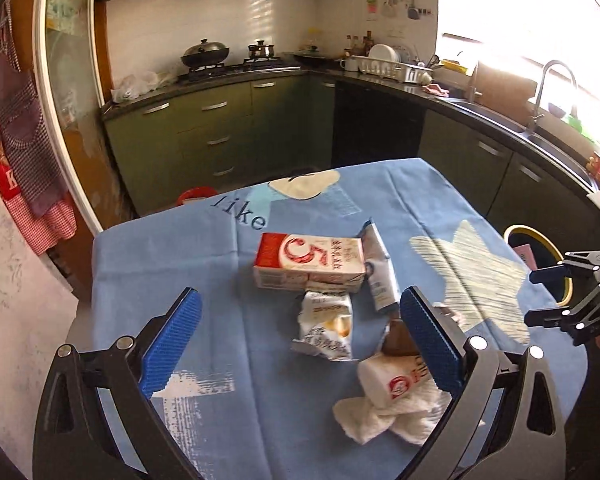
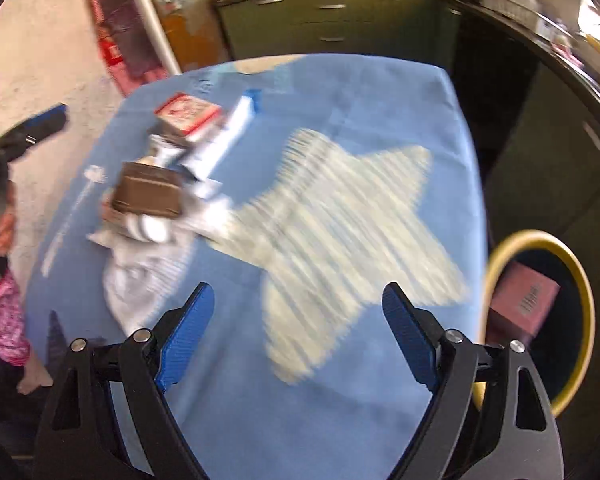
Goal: Collect trash
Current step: 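Grasp the brown plastic container with the right gripper and lift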
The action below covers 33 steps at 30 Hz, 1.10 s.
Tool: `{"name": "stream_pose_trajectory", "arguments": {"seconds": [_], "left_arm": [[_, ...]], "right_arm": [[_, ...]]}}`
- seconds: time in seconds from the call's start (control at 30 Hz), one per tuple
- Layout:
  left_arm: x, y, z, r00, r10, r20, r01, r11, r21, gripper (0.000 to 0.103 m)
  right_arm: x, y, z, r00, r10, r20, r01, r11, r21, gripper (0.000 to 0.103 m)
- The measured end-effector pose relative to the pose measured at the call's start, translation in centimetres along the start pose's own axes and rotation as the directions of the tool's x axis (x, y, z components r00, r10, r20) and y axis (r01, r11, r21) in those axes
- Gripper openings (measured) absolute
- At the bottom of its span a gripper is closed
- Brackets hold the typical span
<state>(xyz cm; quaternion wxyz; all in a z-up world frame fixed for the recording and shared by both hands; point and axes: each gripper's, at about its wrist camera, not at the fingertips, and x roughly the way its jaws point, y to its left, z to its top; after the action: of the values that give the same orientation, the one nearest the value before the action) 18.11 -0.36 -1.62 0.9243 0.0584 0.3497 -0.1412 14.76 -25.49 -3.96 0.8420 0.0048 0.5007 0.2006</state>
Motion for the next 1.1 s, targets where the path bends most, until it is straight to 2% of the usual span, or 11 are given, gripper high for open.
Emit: {"name": "stream_pose_trajectory", "arguments": {"seconds": [0.1, 0.27, 0.37, 0.57, 0.83, 1.1], "left_arm": [[1.2, 1.2, -1.4, 1.0, 0.001, -0.014, -0.001, 1.0, -0.024, 0.098], [2.5, 2.1, -2.4, 1.0, 0.002, -0.024, -0.004, 0.998, -0.061, 0.098], [2.4, 2.7, -2.7, 1.0, 0.008, -0.016, -0.009, 0.997, -0.071, 0.098], [1.6, 3.5, -2.7, 1.0, 0.008, 0.011, -0.007, 0.996, -0.092, 0.098], [0.6, 3.3, -2.6, 0.999, -0.002, 0.048, 0.006, 0.996, -0.085, 0.098], [0.8, 3.2, -2.7, 0.999, -0.009, 0.038, 0.012, 0.996, -0.091, 0.098]], "right_arm": [[0.7, 2.3, 1.9, 0.998, 0.063, -0.002, -0.063, 0.998, -0.015, 0.081], [1.3, 4.8, 4.7, 0.995, 0.093, 0.02, -0.093, 0.995, -0.028, 0.081], [2.3, 5.6, 5.6, 0.993, 0.121, 0.012, -0.121, 0.992, -0.023, 0.077], [4.6, 6.3, 6.0, 0.98, 0.197, -0.02, -0.196, 0.98, 0.014, 0.072], [6.6, 6.8, 6.6, 0.972, 0.226, -0.057, -0.224, 0.974, 0.036, 0.071], [7.1, 6.8, 6.2, 0.969, 0.241, -0.053, -0.238, 0.97, 0.058, 0.066]]}}
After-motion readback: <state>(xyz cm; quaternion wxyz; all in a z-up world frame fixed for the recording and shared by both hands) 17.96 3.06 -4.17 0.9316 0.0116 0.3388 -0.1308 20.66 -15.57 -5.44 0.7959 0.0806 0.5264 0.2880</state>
